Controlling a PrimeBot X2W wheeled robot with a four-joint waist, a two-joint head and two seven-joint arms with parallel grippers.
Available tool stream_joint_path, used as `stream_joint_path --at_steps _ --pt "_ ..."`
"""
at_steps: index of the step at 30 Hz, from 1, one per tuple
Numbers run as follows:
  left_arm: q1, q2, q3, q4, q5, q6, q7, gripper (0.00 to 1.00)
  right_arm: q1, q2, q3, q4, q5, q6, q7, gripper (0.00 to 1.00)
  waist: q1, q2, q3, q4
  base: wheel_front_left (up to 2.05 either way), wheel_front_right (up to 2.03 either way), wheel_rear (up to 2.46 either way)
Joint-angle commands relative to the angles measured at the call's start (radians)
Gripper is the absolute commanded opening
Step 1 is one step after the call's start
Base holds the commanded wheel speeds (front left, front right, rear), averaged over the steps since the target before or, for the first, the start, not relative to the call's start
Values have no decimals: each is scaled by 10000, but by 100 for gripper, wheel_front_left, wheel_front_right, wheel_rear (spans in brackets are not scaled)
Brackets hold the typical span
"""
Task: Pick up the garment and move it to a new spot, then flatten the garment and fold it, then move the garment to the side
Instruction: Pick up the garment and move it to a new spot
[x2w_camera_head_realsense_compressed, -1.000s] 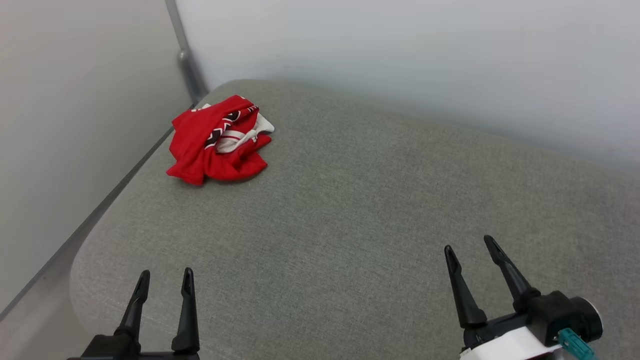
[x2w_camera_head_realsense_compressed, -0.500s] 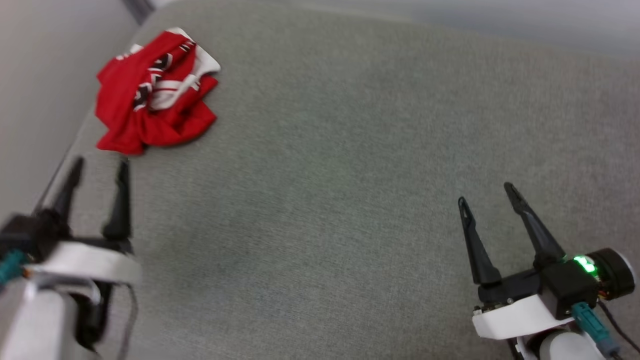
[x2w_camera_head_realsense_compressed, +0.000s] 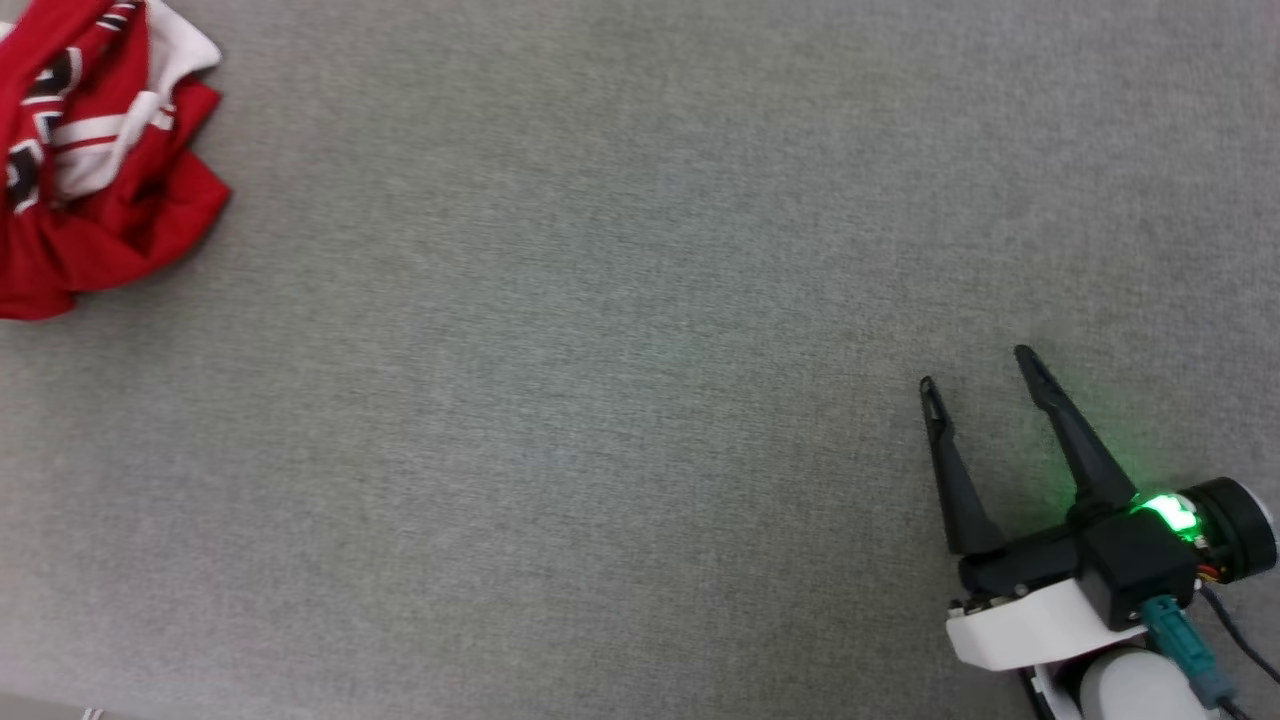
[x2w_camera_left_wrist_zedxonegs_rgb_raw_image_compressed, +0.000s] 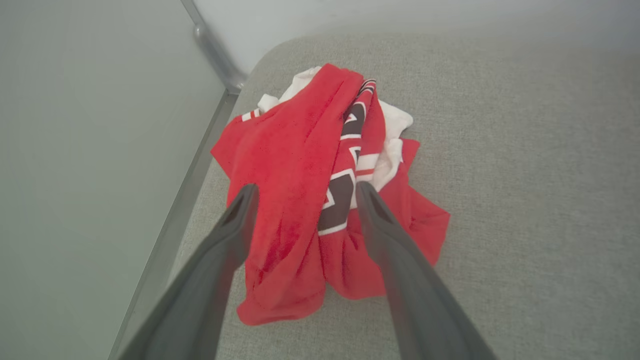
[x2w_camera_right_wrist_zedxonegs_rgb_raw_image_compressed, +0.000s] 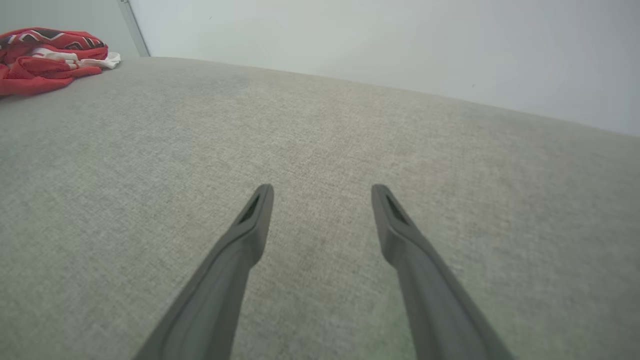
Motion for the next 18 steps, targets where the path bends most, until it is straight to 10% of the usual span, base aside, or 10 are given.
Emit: stream_joint_path --at_steps 1,12,13,15,18 --pt "-173 185 -276 57 -413 15 536 100 -72 -19 108 57 -115 -3 -24 100 -3 0 379 -338 0 0 0" --pt "-937 1129 -1200 909 -2918 14 3191 100 -87 -57 164 212 -206 -11 39 100 -3 0 1115 -759 0 0 0" --pt "-1005 1129 -1282 1016 -2987 14 3271 87 -99 -65 113 207 -210 -11 42 100 -3 0 1150 -766 0 0 0" --pt "-1122 1067 -1407 1181 -3146 14 3401 0 -134 -75 31 194 -195 -12 43 100 -3 0 1192 -763 0 0 0" --pt "-1196 1037 -1559 1261 -3251 14 3407 0 -188 -80 -32 193 -190 -12 46 100 -3 0 1207 -740 0 0 0"
